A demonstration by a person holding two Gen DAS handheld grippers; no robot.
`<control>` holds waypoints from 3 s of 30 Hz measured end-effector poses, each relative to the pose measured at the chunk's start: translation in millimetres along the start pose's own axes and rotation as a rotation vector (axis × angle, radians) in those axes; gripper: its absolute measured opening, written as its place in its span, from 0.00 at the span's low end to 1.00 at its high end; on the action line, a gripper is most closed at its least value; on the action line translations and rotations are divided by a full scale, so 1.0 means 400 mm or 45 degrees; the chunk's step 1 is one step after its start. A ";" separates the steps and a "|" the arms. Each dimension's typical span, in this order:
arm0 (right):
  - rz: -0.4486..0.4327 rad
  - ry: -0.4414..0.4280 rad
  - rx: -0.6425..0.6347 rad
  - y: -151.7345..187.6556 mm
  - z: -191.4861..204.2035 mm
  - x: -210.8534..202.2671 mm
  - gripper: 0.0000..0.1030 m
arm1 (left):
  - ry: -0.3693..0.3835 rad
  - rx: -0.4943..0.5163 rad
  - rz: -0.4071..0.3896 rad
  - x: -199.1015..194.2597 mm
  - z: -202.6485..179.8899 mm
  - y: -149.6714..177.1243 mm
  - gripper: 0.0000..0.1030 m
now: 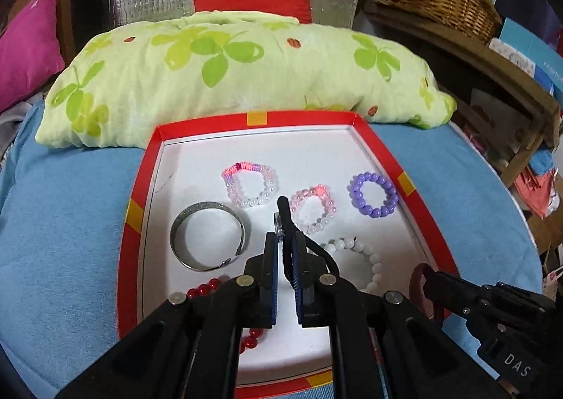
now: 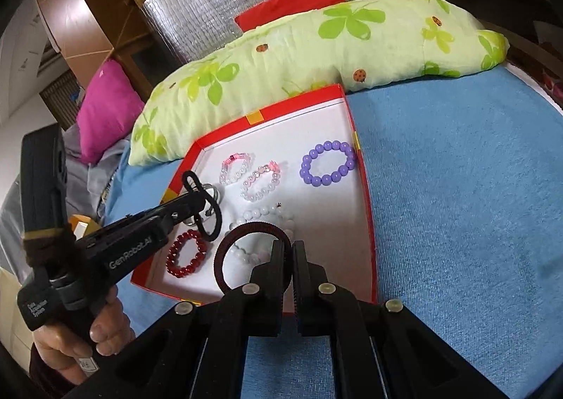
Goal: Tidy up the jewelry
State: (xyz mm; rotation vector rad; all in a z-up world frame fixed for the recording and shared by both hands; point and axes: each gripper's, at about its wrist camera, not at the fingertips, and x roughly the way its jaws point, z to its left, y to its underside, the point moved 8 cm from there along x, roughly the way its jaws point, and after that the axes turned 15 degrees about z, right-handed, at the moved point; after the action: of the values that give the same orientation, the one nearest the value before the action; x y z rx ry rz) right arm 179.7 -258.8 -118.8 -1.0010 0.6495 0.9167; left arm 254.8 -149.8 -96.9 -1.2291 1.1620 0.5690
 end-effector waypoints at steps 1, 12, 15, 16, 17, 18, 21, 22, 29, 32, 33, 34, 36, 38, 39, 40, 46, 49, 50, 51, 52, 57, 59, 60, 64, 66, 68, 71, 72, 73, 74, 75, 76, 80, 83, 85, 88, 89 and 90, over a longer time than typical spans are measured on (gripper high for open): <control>0.007 0.009 -0.003 0.003 -0.001 0.003 0.06 | -0.014 0.008 0.004 0.002 -0.001 0.000 0.10; -0.006 0.027 0.020 -0.005 -0.013 -0.023 0.09 | -0.131 0.061 -0.075 -0.072 0.026 0.017 0.55; -0.021 0.014 0.025 -0.007 -0.006 -0.043 0.12 | -0.176 0.061 -0.084 -0.096 0.041 0.041 0.60; -0.025 0.014 0.025 -0.006 -0.004 -0.047 0.12 | -0.194 0.061 -0.087 -0.105 0.046 0.050 0.62; -0.029 0.013 0.025 -0.006 -0.001 -0.052 0.12 | -0.206 0.061 -0.091 -0.111 0.050 0.056 0.63; -0.029 0.018 0.024 -0.006 0.001 -0.053 0.12 | -0.216 0.057 -0.096 -0.118 0.056 0.064 0.65; -0.041 0.040 0.034 -0.005 0.002 -0.059 0.12 | -0.223 0.006 -0.099 -0.142 0.077 0.095 0.68; -0.046 0.037 0.037 -0.005 0.002 -0.062 0.12 | -0.220 -0.005 -0.098 -0.148 0.082 0.105 0.68; -0.054 0.039 -0.008 0.012 0.041 -0.093 0.12 | -0.273 -0.071 -0.083 -0.190 0.110 0.172 0.70; -0.021 0.048 -0.046 0.037 0.065 -0.100 0.19 | -0.279 -0.111 -0.082 -0.211 0.119 0.205 0.71; -0.016 0.065 -0.064 0.046 0.072 -0.102 0.24 | -0.285 -0.122 -0.080 -0.218 0.121 0.219 0.72; -0.014 0.083 -0.077 0.052 0.077 -0.104 0.37 | -0.294 -0.127 -0.079 -0.225 0.121 0.231 0.73; -0.025 0.132 -0.116 0.066 0.090 -0.114 0.57 | -0.315 -0.133 -0.085 -0.237 0.122 0.251 0.75; -0.059 0.174 -0.164 0.077 0.106 -0.129 0.58 | -0.340 -0.143 -0.098 -0.254 0.125 0.276 0.76; -0.067 0.194 -0.189 0.083 0.115 -0.136 0.58 | -0.347 -0.151 -0.102 -0.262 0.126 0.289 0.76; -0.074 0.202 -0.209 0.089 0.122 -0.142 0.58 | -0.349 -0.156 -0.104 -0.266 0.127 0.298 0.77; -0.097 0.229 -0.236 0.114 0.142 -0.171 0.58 | -0.341 -0.224 -0.118 -0.303 0.141 0.366 0.77; -0.104 0.238 -0.234 0.129 0.141 -0.187 0.58 | -0.348 -0.259 -0.128 -0.321 0.148 0.388 0.77; -0.106 0.242 -0.226 0.137 0.140 -0.193 0.58 | -0.347 -0.270 -0.135 -0.326 0.149 0.396 0.77; -0.111 0.245 -0.219 0.145 0.138 -0.200 0.58 | -0.343 -0.277 -0.137 -0.329 0.149 0.403 0.77; -0.116 0.244 -0.213 0.155 0.137 -0.206 0.58 | -0.341 -0.283 -0.135 -0.330 0.148 0.410 0.77; -0.129 0.249 -0.213 0.214 0.142 -0.243 0.58 | -0.351 -0.268 -0.131 -0.334 0.141 0.430 0.77; -0.142 0.269 -0.228 0.233 0.144 -0.258 0.58 | -0.352 -0.268 -0.136 -0.337 0.142 0.433 0.77; -0.149 0.275 -0.230 0.242 0.142 -0.265 0.58 | -0.351 -0.270 -0.138 -0.338 0.144 0.433 0.77; -0.151 0.300 -0.230 0.248 0.136 -0.266 0.58 | -0.355 -0.282 -0.137 -0.336 0.152 0.432 0.77; -0.139 0.294 -0.231 0.247 0.136 -0.256 0.58 | -0.351 -0.282 -0.139 -0.336 0.153 0.430 0.77; -0.125 0.297 -0.234 0.247 0.138 -0.243 0.58 | -0.351 -0.278 -0.141 -0.335 0.152 0.427 0.77; -0.099 0.314 -0.241 0.246 0.139 -0.222 0.58 | -0.350 -0.274 -0.143 -0.336 0.149 0.423 0.77; -0.090 0.315 -0.241 0.246 0.139 -0.216 0.58 | -0.349 -0.274 -0.143 -0.335 0.149 0.422 0.77; -0.078 0.315 -0.239 0.246 0.139 -0.210 0.58 | -0.349 -0.275 -0.144 -0.336 0.149 0.421 0.77; -0.070 0.314 -0.237 0.247 0.138 -0.206 0.58 | -0.347 -0.275 -0.145 -0.336 0.148 0.421 0.77; -0.065 0.313 -0.236 0.247 0.137 -0.203 0.58 | -0.347 -0.274 -0.145 -0.335 0.147 0.420 0.77; -0.061 0.315 -0.237 0.248 0.137 -0.201 0.58 | -0.349 -0.273 -0.145 -0.334 0.147 0.419 0.77; -0.053 0.336 -0.244 0.249 0.134 -0.194 0.58 | -0.353 -0.273 -0.148 -0.335 0.147 0.417 0.77; -0.044 0.327 -0.234 0.249 0.129 -0.193 0.58 | -0.348 -0.275 -0.151 -0.336 0.145 0.414 0.77; -0.046 0.325 -0.229 0.248 0.125 -0.195 0.58 | -0.343 -0.274 -0.154 -0.337 0.143 0.412 0.77; -0.048 0.324 -0.225 0.246 0.121 -0.197 0.58 | -0.347 -0.274 -0.157 -0.340 0.142 0.411 0.77; -0.047 0.323 -0.225 0.246 0.121 -0.197 0.58 | -0.347 -0.273 -0.159 -0.341 0.141 0.411 0.77; -0.048 0.323 -0.225 0.245 0.121 -0.197 0.58 | -0.348 -0.274 -0.160 -0.342 0.141 0.410 0.77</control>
State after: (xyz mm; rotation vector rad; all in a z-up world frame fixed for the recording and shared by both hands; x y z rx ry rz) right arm 58.3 -218.0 -76.0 -1.2977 0.7685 0.8308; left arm 85.9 -16.4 -47.7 -1.3486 0.8038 0.7558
